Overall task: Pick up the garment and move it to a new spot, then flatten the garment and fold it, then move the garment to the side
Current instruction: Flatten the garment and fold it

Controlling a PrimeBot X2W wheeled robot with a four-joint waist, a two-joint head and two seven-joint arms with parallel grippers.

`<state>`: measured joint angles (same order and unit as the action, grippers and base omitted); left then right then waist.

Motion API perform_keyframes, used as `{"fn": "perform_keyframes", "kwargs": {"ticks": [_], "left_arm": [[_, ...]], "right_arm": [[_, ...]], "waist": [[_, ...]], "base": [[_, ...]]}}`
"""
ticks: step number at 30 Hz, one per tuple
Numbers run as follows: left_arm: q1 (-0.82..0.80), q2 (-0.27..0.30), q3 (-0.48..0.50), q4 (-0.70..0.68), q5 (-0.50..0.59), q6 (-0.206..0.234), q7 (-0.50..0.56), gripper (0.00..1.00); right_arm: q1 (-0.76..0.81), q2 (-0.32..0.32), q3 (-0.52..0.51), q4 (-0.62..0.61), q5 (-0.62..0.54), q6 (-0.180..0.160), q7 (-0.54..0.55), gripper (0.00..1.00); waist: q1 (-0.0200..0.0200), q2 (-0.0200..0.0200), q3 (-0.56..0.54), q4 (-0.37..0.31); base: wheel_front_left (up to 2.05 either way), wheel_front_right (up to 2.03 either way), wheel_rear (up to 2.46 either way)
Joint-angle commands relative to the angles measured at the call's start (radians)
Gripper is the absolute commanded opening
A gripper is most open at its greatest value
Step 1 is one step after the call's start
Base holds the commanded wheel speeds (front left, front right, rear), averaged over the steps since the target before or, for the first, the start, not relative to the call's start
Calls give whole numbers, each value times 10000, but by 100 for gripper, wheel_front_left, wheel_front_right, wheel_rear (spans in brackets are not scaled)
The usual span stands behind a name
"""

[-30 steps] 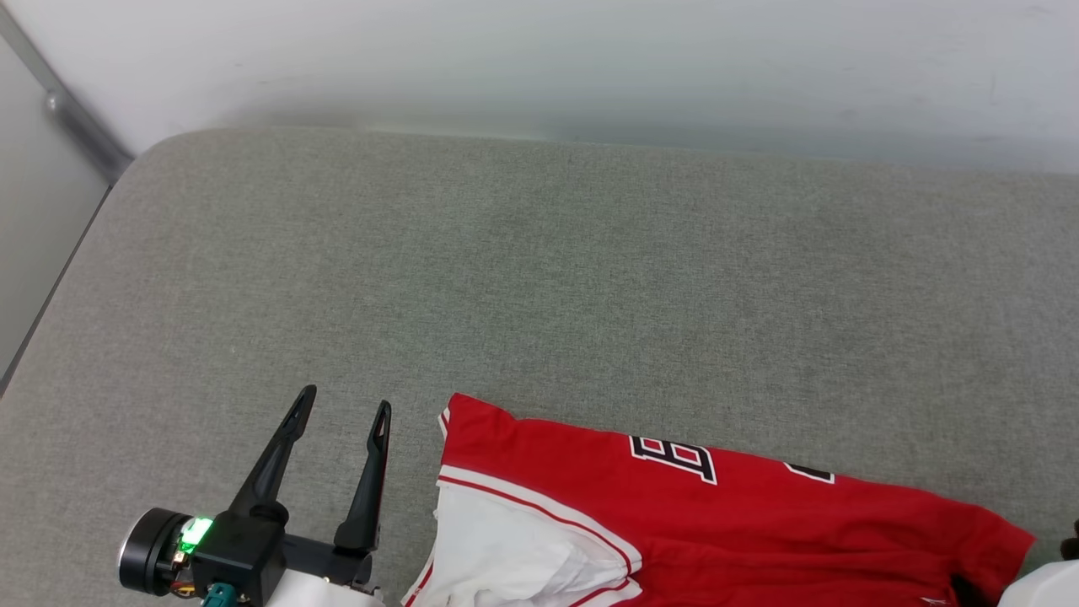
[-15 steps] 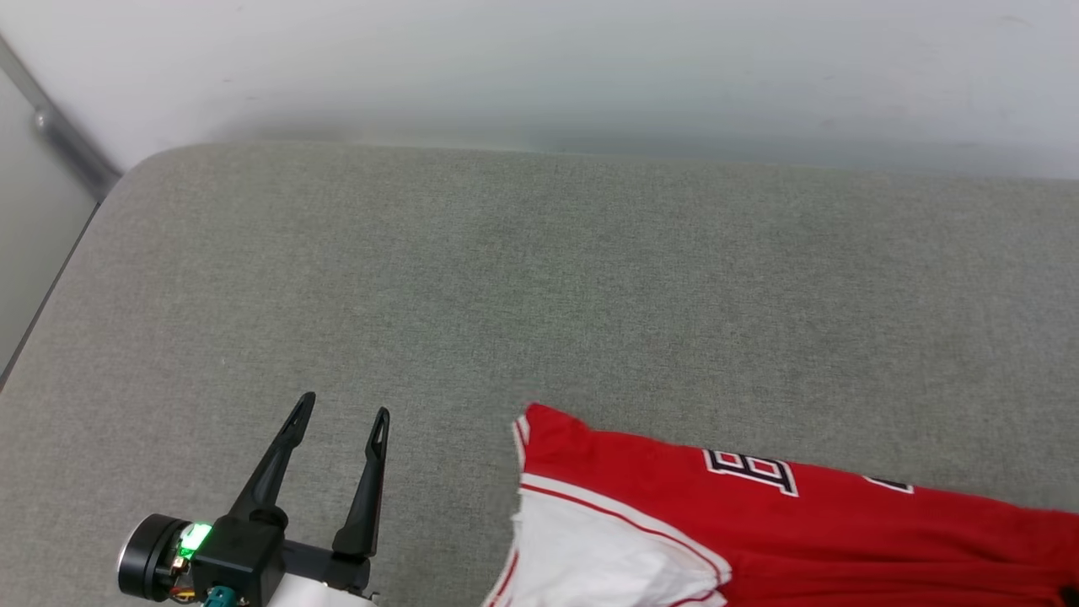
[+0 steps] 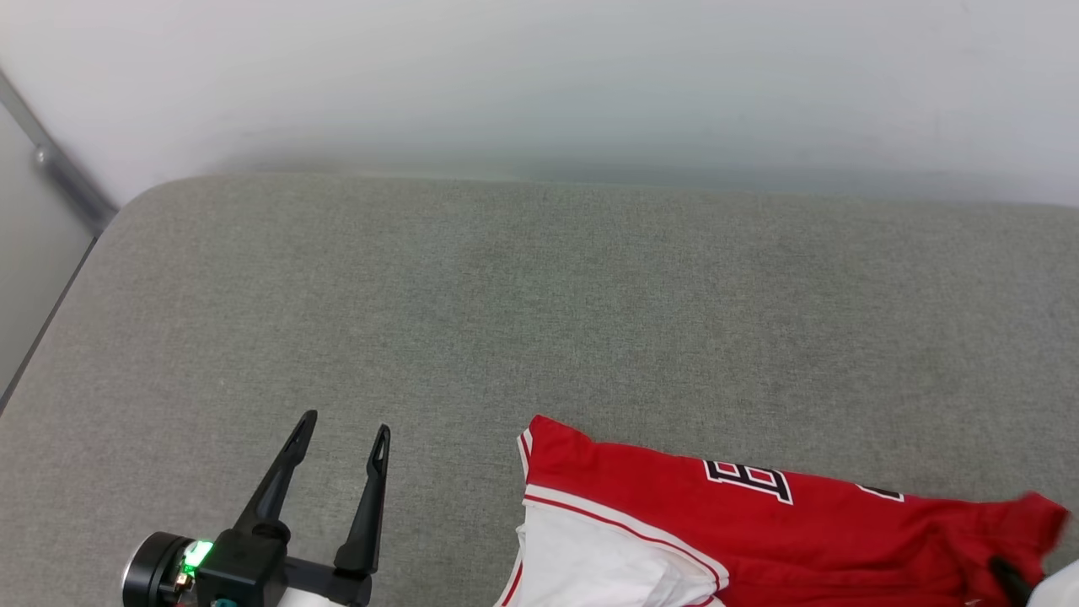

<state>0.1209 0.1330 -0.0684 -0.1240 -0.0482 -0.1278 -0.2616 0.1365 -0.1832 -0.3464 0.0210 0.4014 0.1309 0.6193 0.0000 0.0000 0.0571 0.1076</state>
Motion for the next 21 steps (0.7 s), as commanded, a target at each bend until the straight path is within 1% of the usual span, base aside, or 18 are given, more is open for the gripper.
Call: {"fn": "perform_keyframes", "kwargs": {"ticks": [1, 4, 6, 11, 16, 19, 21], "left_arm": [[160, -36, -19, 0, -23, 6, -45, 100], [137, -71, -55, 15, -27, -2, -45, 100], [162, -82, -78, 47, -24, -5, -45, 100], [101, -97, -152, 119, -51, -15, -45, 100], [89, -123, -160, 203, -130, -16, -45, 100], [48, -85, -242, 278, -180, -21, -45, 100], [52, -41, -317, 332, -190, -22, -45, 100]], "right_arm": [[223, 84, 329, -491, 157, -4, 203, 0], [488, 270, 874, -1311, 353, -4, 639, 0], [552, 535, 1186, -1753, 515, -4, 886, 0], [590, 1092, 2099, -2540, 959, -4, 1493, 0], [242, 1326, 2876, -2824, 1271, -2, 1727, 0], [86, 1350, 3549, -2621, 1534, -2, 1435, 0], [54, 1346, 3958, -2373, 1927, -4, 1166, 0]], "waist": [[0, 0, -62, 7], [0, 0, -87, 47], [0, 0, -114, 92], [0, 0, -109, 271], [0, 0, -97, 470], [0, 0, -81, 597], [0, 0, -137, 699]], "base": [[0, 0, 0], [0, 0, 0], [0, 0, 0], [0, 0, 0], [0, 0, 0], [0, 0, 0], [0, 0, 0]]}}
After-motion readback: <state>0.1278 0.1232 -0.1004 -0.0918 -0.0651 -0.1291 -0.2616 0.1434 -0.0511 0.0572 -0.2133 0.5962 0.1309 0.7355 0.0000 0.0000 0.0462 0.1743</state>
